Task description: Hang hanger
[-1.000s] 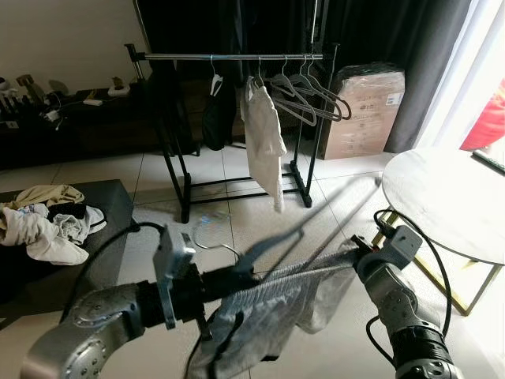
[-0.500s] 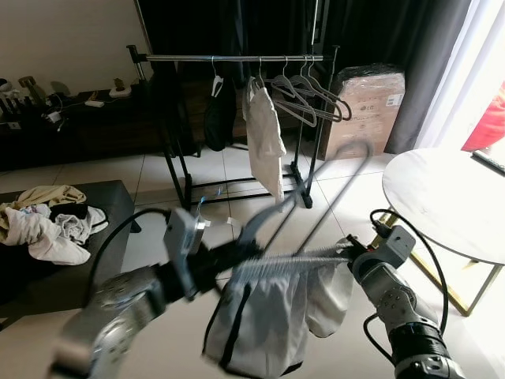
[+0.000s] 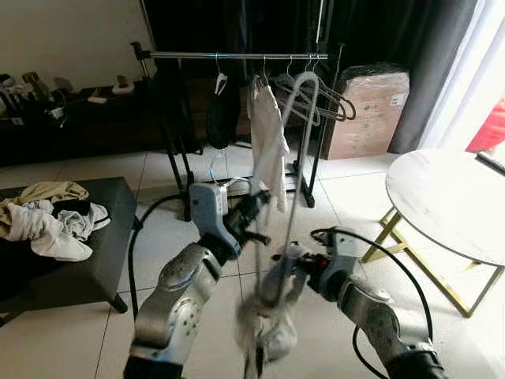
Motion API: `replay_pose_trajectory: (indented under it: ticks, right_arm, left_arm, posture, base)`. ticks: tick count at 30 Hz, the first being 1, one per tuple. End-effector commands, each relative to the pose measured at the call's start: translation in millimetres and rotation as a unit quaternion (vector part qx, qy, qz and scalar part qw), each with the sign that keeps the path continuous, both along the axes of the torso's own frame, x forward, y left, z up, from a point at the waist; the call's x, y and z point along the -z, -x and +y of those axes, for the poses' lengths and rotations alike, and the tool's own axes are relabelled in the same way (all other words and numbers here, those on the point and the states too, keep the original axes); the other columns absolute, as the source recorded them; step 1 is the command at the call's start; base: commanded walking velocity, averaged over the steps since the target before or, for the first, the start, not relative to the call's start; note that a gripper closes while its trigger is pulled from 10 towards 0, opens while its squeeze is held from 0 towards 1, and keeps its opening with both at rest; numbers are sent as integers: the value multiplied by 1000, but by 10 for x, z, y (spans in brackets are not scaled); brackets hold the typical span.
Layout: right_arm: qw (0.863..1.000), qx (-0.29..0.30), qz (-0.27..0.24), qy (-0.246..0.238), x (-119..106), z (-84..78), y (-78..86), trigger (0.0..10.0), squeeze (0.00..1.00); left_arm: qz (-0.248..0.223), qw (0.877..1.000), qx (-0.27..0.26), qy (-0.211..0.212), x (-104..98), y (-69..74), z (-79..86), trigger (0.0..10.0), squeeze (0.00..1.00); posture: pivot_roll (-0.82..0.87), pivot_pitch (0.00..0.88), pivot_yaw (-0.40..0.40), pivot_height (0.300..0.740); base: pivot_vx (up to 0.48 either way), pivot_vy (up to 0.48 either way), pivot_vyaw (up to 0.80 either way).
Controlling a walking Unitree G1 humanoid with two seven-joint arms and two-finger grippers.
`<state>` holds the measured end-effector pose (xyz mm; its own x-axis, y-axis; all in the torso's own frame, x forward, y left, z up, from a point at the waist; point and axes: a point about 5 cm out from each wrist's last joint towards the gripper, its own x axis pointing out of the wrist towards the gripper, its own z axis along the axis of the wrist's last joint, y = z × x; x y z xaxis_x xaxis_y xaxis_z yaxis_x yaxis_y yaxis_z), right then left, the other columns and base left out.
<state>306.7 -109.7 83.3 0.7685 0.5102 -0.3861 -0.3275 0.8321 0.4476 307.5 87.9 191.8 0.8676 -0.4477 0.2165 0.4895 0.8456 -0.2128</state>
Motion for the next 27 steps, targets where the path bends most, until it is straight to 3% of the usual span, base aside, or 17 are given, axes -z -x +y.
replay_pose_trajectory:
  ticks: [1,3,5,6,10,11,13,16,18,19,24,27]
  right_arm:
    - [999,-41,-16,6,-61,75,50,0,0]
    - [998,-52,-19,20,-46,54,89,0,0]
    - [999,-29,-22,24,-35,4,70,0,0]
    - [999,3,-21,24,-16,-77,37,0,0]
    - [999,29,-31,28,-23,-158,12,0,0]
    - [996,77,-52,17,-66,-269,-45,0,0]
    - [988,133,-81,9,-95,-414,-99,0,0]
    - [981,174,-89,19,-32,-555,-111,0,0]
    - [976,201,-81,23,66,-667,-111,0,0]
    - [971,225,-72,29,158,-765,-102,0,0]
    - [948,310,-28,64,436,-1084,-2,0,0]
    - [932,358,-4,55,547,-1219,82,0,0]
  left_arm:
    - [-14,998,-58,-16,-28,-67,70,10000,0]
    - [-20,985,-173,-19,-56,-157,276,10000,0]
    - [-27,982,-187,-3,-89,-161,341,10000,0]
    - [-46,978,-200,-30,-125,-154,408,10000,0]
    - [-38,975,-213,-55,-74,-179,468,10000,0]
    - [0,962,-205,-180,212,-221,582,10000,0]
    - [51,946,-192,-255,570,-183,805,10000,0]
    - [98,940,-198,-261,835,-113,1001,10000,0]
    - [152,926,-193,-287,1142,-15,1144,10000,0]
    - [190,913,-193,-305,1364,88,1237,10000,0]
    - [282,883,-186,-325,1852,401,1397,10000,0]
    - [333,858,-163,-356,2133,655,1436,10000,0]
  posture:
    - [-65,86,16,740]
    - [-63,86,15,740]
    - [-65,88,15,740]
    - [-64,90,15,740]
    - [-55,89,16,740]
    - [-55,91,19,740]
    - [-56,92,19,740]
    - [-47,89,20,740]
    - [-49,87,20,740]
    - [-55,86,19,740]
    - [-50,82,15,740]
    - [-45,85,11,740]
  base:
    - [0,0,0]
    - [0,0,0]
    - [0,0,0]
    - [0,0,0]
    - [0,0,0]
    - [0,0,0]
    - [0,0,0]
    - [0,0,0]
    - [0,0,0]
    - [0,0,0]
    - [0,0,0]
    - [0,0,0]
